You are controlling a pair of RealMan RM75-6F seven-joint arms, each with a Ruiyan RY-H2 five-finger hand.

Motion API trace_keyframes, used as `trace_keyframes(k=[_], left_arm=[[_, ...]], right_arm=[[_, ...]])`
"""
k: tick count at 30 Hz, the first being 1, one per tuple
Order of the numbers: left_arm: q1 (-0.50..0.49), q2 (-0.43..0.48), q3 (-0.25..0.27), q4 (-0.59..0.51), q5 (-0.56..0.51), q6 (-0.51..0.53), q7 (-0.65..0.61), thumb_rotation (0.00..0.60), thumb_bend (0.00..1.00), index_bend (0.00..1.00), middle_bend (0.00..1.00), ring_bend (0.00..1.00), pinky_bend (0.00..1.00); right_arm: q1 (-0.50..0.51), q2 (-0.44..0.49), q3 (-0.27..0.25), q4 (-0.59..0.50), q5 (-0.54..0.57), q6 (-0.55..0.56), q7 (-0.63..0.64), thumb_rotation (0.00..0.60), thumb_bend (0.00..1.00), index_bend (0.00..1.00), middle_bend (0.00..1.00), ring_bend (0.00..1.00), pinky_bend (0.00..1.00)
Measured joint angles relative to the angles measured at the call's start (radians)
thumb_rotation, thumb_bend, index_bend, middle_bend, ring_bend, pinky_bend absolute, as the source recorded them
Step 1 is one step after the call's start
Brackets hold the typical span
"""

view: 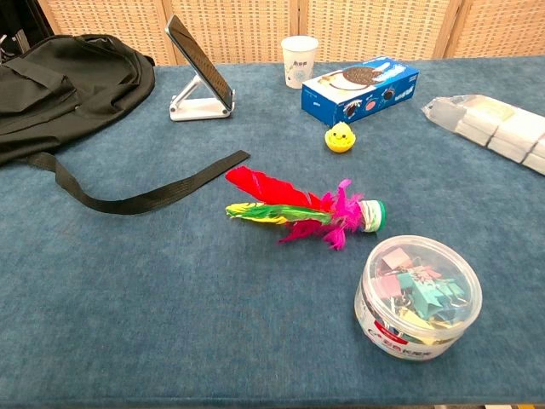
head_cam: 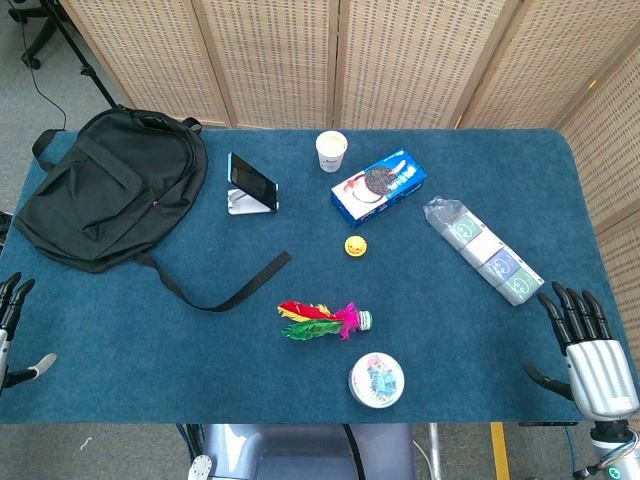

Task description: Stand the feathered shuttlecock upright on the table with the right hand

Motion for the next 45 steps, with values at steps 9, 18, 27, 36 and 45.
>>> trace_keyframes(k=[9, 18, 27, 36, 45], left_arm=[[0.007, 0.014, 0.002, -0.018, 0.003, 0.013, -0.009, 0.600, 0.00, 0.00, 0.00, 0.00, 0.00], [-0.010, 0.010, -0.010, -0.019, -0.031, -0.027, 0.005, 0.600, 0.00, 0.00, 0.00, 0.00, 0.00], [-0.018, 0.008, -0.015, -0.027, -0.048, -0.042, 0.017, 0.600, 0.00, 0.00, 0.00, 0.00, 0.00], [-0.017, 0.012, -0.014, -0.028, -0.049, -0.043, 0.006, 0.600, 0.00, 0.00, 0.00, 0.00, 0.00], [-0.029, 0.018, -0.017, -0.029, -0.076, -0.078, 0.010, 0.600, 0.00, 0.00, 0.00, 0.00, 0.00]], right_arm=[[0.043, -0.008, -0.004, 0.008, -0.016, -0.056, 0.095, 0.600, 0.00, 0.06, 0.00, 0.00, 0.00], [0.189, -0.001, 0.038, -0.067, -0.044, -0.211, 0.121, 0.600, 0.00, 0.25, 0.00, 0.00, 0.00], [0.380, -0.050, 0.102, -0.181, 0.032, -0.499, 0.027, 0.600, 0.26, 0.29, 0.02, 0.00, 0.00], [0.574, -0.249, 0.204, -0.199, 0.343, -0.709, -0.198, 0.600, 0.35, 0.29, 0.02, 0.00, 0.00], [0.731, -0.362, 0.269, -0.146, 0.725, -0.812, -0.337, 0.600, 0.35, 0.31, 0.02, 0.00, 0.00]])
